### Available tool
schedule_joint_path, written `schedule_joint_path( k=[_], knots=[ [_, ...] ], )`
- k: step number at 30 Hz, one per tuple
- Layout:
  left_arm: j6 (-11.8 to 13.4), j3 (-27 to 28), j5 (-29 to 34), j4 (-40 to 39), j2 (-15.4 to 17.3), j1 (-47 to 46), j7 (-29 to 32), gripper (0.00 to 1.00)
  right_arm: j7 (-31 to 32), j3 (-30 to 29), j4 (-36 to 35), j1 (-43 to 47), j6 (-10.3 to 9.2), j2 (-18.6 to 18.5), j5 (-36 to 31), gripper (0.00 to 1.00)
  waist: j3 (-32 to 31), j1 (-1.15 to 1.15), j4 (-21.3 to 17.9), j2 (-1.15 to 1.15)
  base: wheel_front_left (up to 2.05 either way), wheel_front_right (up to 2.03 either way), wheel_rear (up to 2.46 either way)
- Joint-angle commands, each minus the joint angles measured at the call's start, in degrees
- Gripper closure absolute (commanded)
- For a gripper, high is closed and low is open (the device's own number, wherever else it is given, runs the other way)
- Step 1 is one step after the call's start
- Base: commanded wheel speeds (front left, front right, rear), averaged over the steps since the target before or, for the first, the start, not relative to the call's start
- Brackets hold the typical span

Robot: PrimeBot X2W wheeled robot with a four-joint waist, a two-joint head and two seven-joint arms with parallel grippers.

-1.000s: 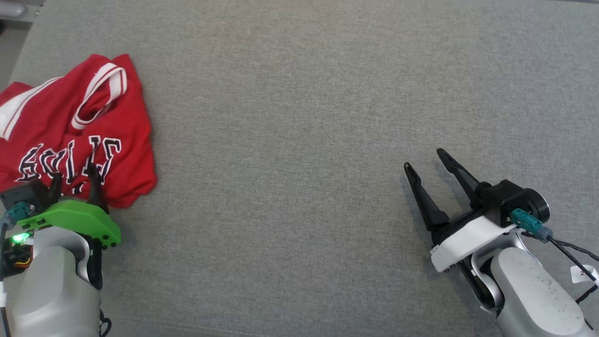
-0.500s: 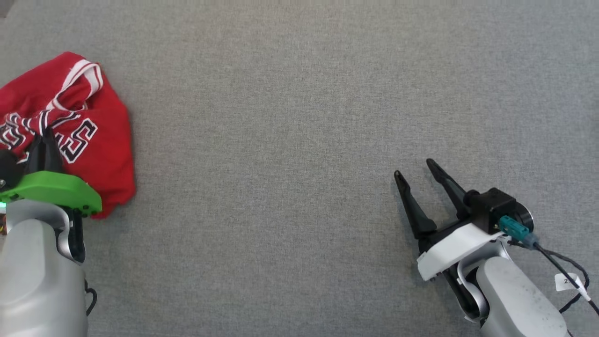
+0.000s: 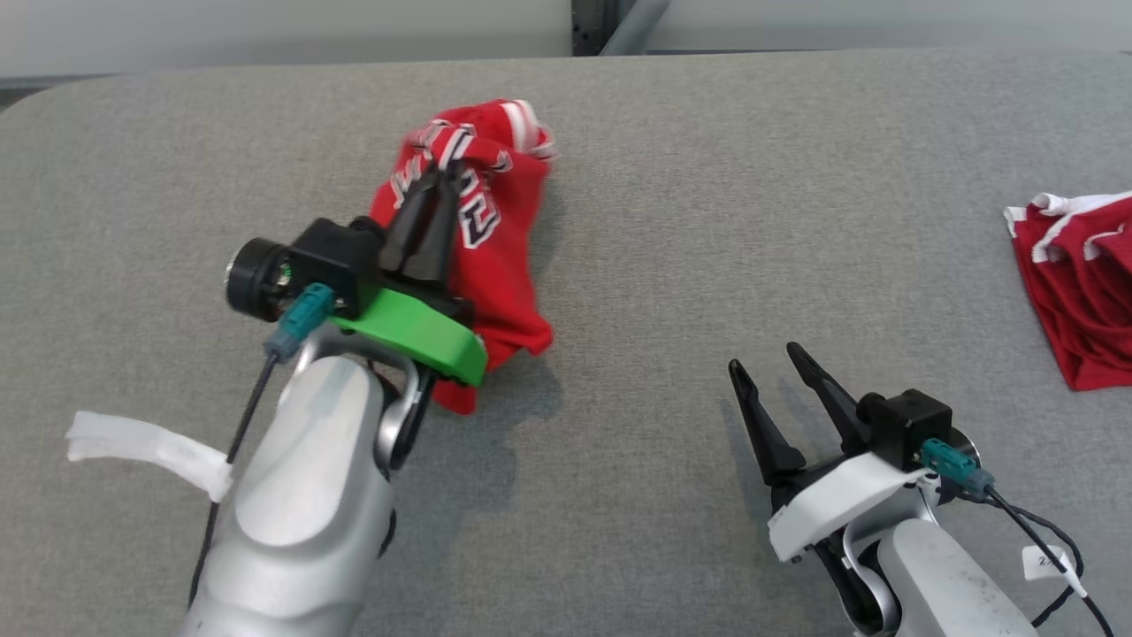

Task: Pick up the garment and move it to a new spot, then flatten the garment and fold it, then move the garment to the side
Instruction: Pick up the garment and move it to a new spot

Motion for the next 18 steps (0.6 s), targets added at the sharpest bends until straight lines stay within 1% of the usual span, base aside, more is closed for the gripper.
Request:
schedule_joint_path(
  k=[1,3,5,8,9,10,11,15,18],
  knots=[
    [-0.1,-2.5,-1.1,-1.4,0.0,-0.2,0.0,1.00,-0.2,-0.3,0.2,0.6,-0.04,0.1,0.5,0.00,-1.5,0.00,-4.8,0.17,0.00,0.00,0.00],
    [-0.1,-7.4,-4.0,-3.9,0.0,0.3,0.0,1.00,-0.2,-0.5,0.3,0.4,-0.03,0.4,0.6,0.00,-1.6,0.00,-7.0,0.17,0.00,0.00,0.00],
    [-0.1,-10.7,-5.0,-4.5,0.0,0.9,0.0,1.00,-0.2,-0.8,0.1,0.3,-0.04,0.7,0.5,0.00,-1.5,0.00,-9.0,0.17,0.00,0.00,0.00],
    [0.3,-13.1,-5.0,-2.9,0.1,2.3,0.0,1.00,-0.2,-0.9,0.0,0.0,-0.03,1.0,0.6,0.00,-1.3,0.00,-11.7,0.17,0.00,0.00,0.00],
    [0.4,-13.5,-4.5,-1.9,0.1,2.6,0.0,0.82,-0.2,-1.1,0.0,0.0,-0.03,1.1,0.7,0.00,-1.2,0.00,-12.4,0.17,0.00,0.00,0.00],
    [0.6,-13.7,-3.8,-0.7,0.1,3.0,0.0,0.24,-0.2,-1.1,-0.1,0.0,-0.03,1.1,0.7,0.00,-1.1,0.00,-13.0,0.17,0.00,0.00,0.00],
    [1.0,-13.1,-3.2,1.8,0.1,3.9,0.0,0.00,-0.2,-1.3,-0.1,0.0,-0.03,1.3,0.8,0.00,-0.9,0.00,-13.9,0.17,0.00,0.00,0.00],
    [1.4,-10.3,-1.8,5.2,0.0,5.3,0.0,0.00,-0.2,-1.5,-0.1,0.0,-0.03,1.5,0.9,0.00,-1.0,0.00,-14.4,0.17,0.00,0.00,0.00],
    [2.3,-7.1,-0.8,4.2,0.2,6.4,0.0,0.00,-0.2,-1.9,-0.1,0.4,-0.03,1.6,0.8,0.00,-1.5,0.00,-14.0,0.17,0.00,0.00,0.00]
  ],
)
